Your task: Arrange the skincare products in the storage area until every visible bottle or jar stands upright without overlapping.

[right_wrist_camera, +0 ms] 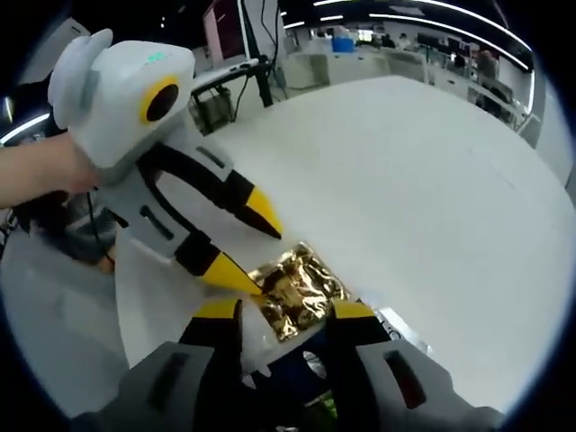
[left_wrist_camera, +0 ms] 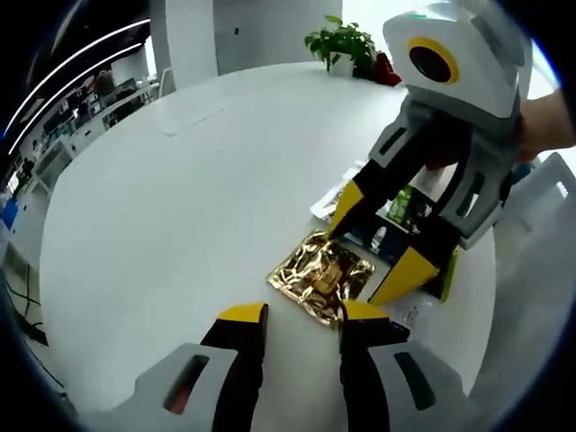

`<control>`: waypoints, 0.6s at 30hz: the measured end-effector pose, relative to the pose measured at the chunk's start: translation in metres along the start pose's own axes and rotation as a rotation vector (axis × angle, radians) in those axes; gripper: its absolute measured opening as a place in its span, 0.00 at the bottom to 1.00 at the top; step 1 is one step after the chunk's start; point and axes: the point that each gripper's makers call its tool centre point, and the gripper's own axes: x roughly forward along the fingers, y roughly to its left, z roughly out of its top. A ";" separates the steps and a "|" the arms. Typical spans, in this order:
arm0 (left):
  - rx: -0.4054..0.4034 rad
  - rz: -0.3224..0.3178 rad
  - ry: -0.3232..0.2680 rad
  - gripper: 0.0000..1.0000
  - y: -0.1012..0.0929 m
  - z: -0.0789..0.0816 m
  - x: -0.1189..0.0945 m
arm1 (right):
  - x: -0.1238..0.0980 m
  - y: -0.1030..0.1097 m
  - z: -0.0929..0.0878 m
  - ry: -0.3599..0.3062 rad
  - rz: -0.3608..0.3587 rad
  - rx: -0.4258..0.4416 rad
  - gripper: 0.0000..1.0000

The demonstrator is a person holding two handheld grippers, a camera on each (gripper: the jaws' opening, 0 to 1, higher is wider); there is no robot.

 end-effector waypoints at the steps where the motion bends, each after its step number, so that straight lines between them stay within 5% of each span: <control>1: -0.003 0.005 -0.005 0.37 0.000 0.001 -0.002 | -0.001 0.002 0.002 -0.007 -0.001 -0.010 0.39; 8: -0.020 0.029 -0.037 0.44 -0.001 0.007 -0.021 | -0.024 0.007 0.015 -0.053 -0.015 -0.057 0.44; 18: -0.062 0.037 -0.104 0.53 -0.020 0.018 -0.055 | -0.073 0.049 0.014 -0.132 -0.006 -0.102 0.55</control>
